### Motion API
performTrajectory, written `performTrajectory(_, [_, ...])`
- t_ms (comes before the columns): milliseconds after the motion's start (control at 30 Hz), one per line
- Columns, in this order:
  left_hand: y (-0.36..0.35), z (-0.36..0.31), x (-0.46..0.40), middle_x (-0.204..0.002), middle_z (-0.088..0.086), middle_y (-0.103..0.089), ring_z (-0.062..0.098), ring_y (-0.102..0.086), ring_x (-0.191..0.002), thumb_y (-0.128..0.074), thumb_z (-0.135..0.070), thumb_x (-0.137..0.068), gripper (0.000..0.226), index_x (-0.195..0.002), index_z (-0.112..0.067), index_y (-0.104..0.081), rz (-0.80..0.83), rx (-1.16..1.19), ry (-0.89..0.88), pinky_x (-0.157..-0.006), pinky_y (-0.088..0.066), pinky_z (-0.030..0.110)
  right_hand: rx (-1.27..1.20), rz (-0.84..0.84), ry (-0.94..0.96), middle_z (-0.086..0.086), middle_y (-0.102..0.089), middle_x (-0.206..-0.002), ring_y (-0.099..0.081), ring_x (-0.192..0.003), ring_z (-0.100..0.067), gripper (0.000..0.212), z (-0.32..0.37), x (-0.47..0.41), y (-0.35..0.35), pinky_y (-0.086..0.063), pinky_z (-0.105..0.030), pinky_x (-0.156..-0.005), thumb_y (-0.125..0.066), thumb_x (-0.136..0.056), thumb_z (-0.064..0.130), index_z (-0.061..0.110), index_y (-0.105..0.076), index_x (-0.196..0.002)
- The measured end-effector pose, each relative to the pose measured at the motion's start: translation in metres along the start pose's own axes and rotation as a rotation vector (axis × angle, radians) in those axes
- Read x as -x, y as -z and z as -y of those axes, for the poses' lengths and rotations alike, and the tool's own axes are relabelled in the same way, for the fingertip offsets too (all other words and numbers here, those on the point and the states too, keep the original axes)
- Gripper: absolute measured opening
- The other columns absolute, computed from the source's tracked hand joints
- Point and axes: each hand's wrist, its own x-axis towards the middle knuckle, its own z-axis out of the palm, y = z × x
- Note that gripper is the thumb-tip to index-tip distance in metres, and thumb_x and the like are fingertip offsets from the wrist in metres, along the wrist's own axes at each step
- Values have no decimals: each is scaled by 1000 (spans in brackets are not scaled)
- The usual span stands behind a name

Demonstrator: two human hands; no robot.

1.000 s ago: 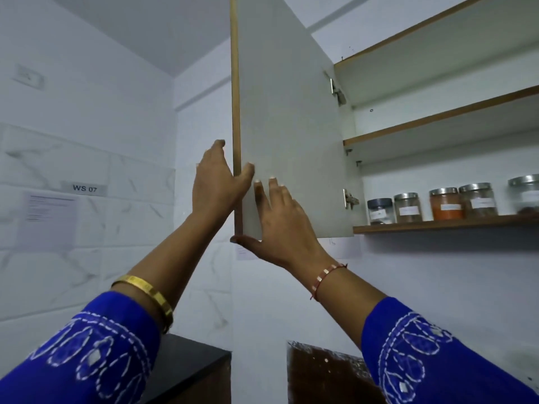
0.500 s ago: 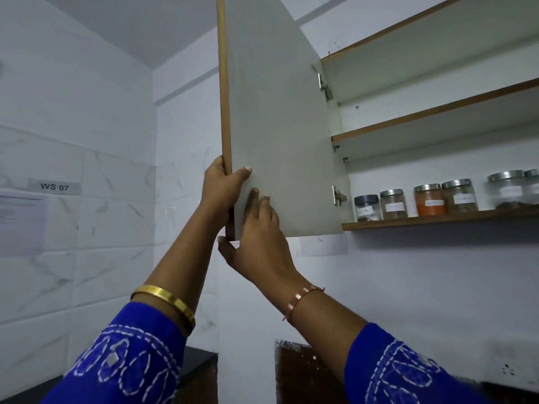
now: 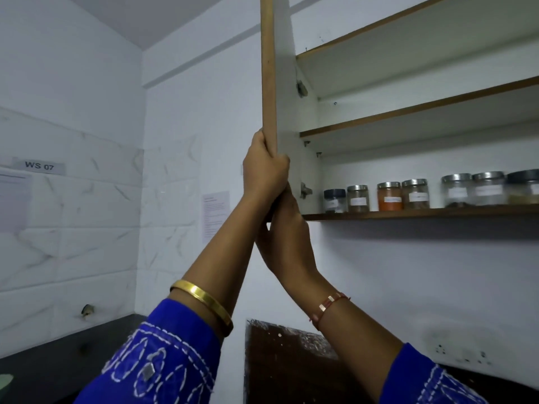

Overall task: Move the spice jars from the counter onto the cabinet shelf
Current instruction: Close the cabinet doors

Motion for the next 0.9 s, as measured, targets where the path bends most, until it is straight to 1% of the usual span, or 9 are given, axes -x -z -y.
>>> performTrajectory(100, [-37, -19, 18, -84, -8, -52, 2, -48, -64, -48, 0, -86, 42, -127, -9, -46, 31, -12, -47, -48, -40, 1, -58, -10, -21, -10, -62, -113, -64, -97, -24, 39, -15, 6, 46, -55, -36, -76, -53, -90, 10, 9, -42, -128])
performTrajectory(200, [-73, -32, 33, -93, 0, -55, 9, -50, -67, -52, -3, -84, 46, -129, -10, -46, 95, -37, -87, -51, -41, -1, -73, -19, -66, -12, -64, -110, -64, -95, -28, 42, -38, 6, 88, -55, -42, -77, -53, -90, 5, 9, -42, -130])
performTrajectory(300, [-111, -40, 42, -125, 5, -57, 20, -59, -105, -60, -12, -86, 64, -143, -10, -32, 243, -49, -85, -79, -47, 9, -55, -33, -131, -15, -66, -113, -64, -98, -32, 41, -69, 3, 130, -54, -42, -79, -48, -92, 3, 8, -42, -132])
performTrajectory(367, [-137, -45, 45, -147, 9, -41, 23, -45, -131, -60, -18, -88, 71, -148, -9, -23, 344, -104, -85, -105, -41, 27, -18, -57, -195, -17, -65, -117, -62, -105, -33, 40, -92, -2, 156, -51, -34, -80, -47, -93, 3, 7, -45, -132])
performTrajectory(400, [-150, -47, 47, -152, 8, -34, 22, -39, -136, -59, -21, -89, 71, -148, -8, -22, 382, -155, -93, -110, -36, 31, -2, -69, -231, -17, -65, -118, -61, -108, -33, 40, -104, -4, 168, -49, -31, -81, -48, -92, 2, 7, -47, -131])
performTrajectory(567, [-209, -33, 54, -159, 10, -11, 26, -24, -143, -50, -18, -94, 72, -150, -13, -4, 599, -419, -181, -115, -25, 34, -24, -72, -384, -12, -64, -121, -60, -113, -26, 35, -165, -21, 212, -45, -26, -91, -52, -91, 1, 6, -54, -125])
performTrajectory(733, [-257, 2, 49, -160, 3, 2, 27, 2, -148, -42, -16, -97, 68, -150, -17, 0, 608, -494, -298, -119, -8, 45, -120, -109, -461, -14, -64, -122, -60, -115, -24, 37, -217, -37, 228, -47, -36, -102, -55, -89, -1, 1, -54, -126])
performTrajectory(800, [-276, 14, 46, -160, 2, 3, 27, 3, -147, -39, -16, -98, 65, -150, -18, 0, 600, -562, -372, -119, -6, 46, -98, -125, -489, -17, -65, -119, -64, -106, -27, 37, -239, -44, 235, -50, -41, -99, -57, -89, 1, -1, -54, -126])
performTrajectory(900, [-305, 28, 44, -160, 2, 7, 26, 3, -148, -37, -13, -97, 66, -150, -18, 3, 602, -582, -405, -119, -4, 45, -94, -131, -541, -20, -63, -116, -60, -68, -14, 45, -271, -54, 243, -55, -34, -81, -57, -90, 2, -2, -47, -134])
